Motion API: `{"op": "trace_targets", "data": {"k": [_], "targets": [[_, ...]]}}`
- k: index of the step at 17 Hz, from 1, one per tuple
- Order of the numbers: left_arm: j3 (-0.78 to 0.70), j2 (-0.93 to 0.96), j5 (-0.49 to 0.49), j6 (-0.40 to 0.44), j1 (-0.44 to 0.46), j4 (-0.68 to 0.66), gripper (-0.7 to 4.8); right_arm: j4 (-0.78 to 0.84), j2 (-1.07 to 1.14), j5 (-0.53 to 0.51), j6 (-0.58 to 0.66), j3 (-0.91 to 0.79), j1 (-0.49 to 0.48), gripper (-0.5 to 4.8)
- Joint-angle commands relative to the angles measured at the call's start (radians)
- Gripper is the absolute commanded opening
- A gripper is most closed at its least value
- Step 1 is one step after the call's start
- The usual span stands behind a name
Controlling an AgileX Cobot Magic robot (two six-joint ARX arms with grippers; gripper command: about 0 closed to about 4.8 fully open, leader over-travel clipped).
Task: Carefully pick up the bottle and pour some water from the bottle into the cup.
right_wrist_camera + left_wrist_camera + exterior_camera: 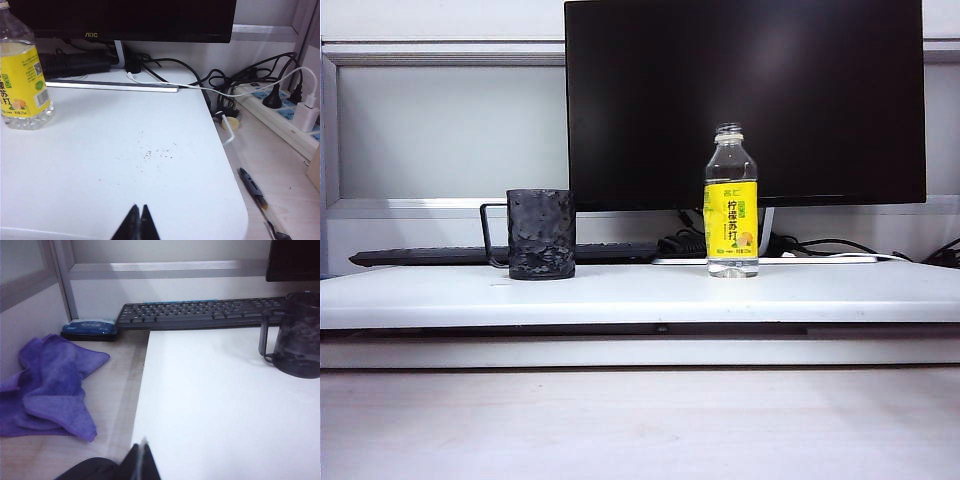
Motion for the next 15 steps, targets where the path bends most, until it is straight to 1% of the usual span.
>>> {"op": "trace_targets", "data": {"k": [1, 6, 8, 10, 11, 12, 13, 14, 15], "targets": [[0.001, 0.000, 0.001, 0.000, 0.003, 0.018, -0.05, 0.010, 0.000, 0.002, 0.000, -0.005, 0.000, -0.01], [0.001, 0.000, 0.001, 0.000, 0.003, 0.019, -0.05, 0.011, 0.000, 0.004, 0.002, -0.005, 0.000, -0.01], [0.001, 0.000, 0.002, 0.000, 0.003, 0.051, -0.05, 0.045, 0.000, 0.003, 0.027, -0.004, 0.000, -0.01], [0.004, 0.000, 0.005, -0.001, 0.002, 0.143, -0.04, 0.098, 0.000, -0.016, 0.071, 0.023, 0.001, -0.01], [0.010, 0.000, 0.004, -0.007, 0.001, 0.215, -0.04, 0.099, 0.000, -0.039, 0.080, 0.069, 0.002, 0.00], [0.017, 0.000, 0.004, -0.014, 0.001, 0.245, -0.03, 0.093, 0.000, -0.049, 0.080, 0.097, 0.002, 0.00], [0.042, 0.000, 0.005, -0.046, 0.001, 0.284, 0.08, 0.085, 0.000, -0.066, 0.077, 0.165, 0.002, 0.42], [0.069, 0.000, 0.014, -0.077, 0.001, 0.280, 0.57, 0.086, 0.000, -0.066, 0.074, 0.202, 0.002, 1.10], [0.098, 0.000, 0.056, -0.107, 0.001, 0.273, 1.47, 0.085, 0.000, -0.063, 0.074, 0.265, 0.002, 2.02]]}}
